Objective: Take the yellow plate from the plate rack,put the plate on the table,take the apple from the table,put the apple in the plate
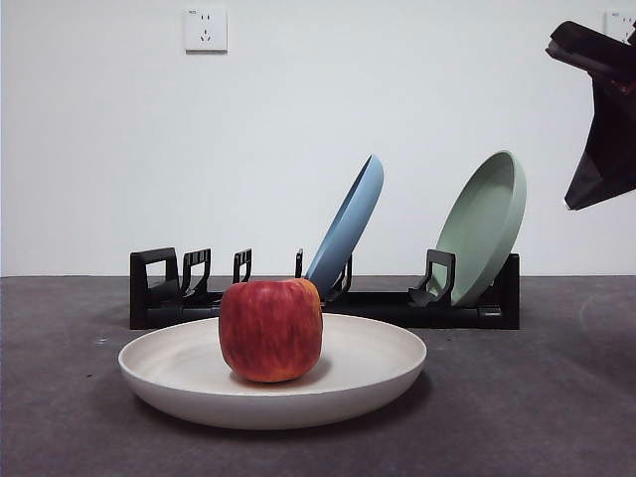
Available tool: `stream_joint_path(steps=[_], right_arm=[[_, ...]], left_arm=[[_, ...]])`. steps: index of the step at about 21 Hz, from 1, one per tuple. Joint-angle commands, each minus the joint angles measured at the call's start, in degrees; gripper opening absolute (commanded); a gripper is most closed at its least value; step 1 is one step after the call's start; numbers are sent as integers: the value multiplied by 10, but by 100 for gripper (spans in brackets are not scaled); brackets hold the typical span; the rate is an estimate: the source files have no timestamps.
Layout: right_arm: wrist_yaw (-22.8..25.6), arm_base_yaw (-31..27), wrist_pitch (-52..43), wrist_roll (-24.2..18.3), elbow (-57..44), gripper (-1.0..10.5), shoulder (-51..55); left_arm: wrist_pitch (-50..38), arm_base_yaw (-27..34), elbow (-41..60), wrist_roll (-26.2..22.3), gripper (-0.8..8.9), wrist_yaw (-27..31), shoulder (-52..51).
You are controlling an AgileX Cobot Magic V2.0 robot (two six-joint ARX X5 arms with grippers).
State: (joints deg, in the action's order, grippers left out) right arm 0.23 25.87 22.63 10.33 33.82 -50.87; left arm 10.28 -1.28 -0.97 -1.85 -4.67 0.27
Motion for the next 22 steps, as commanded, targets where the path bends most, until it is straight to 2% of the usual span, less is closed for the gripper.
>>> stream_joint_path(steps=[1, 9, 11, 14, 18, 22], right_arm=[[2, 0, -3, 5, -3, -11, 0], [2, 1, -2, 5, -3, -11, 3], [32, -2, -1, 2, -3, -11, 32], [33, -12, 1, 0, -4, -11, 100], [31, -72, -10, -64, -9, -11, 237], [27, -151, -76, -94, -75, -11, 359]], left_arm=[[-1, 2, 8, 6, -3, 1, 0], [-1, 2, 8, 6, -3, 1, 0], [-1, 2, 8, 6, -3, 1, 0], [-1, 2, 8, 6, -3, 1, 0], [-1, 2, 8, 6, -3, 1, 0], [-1, 2, 8, 6, -3, 1, 0]])
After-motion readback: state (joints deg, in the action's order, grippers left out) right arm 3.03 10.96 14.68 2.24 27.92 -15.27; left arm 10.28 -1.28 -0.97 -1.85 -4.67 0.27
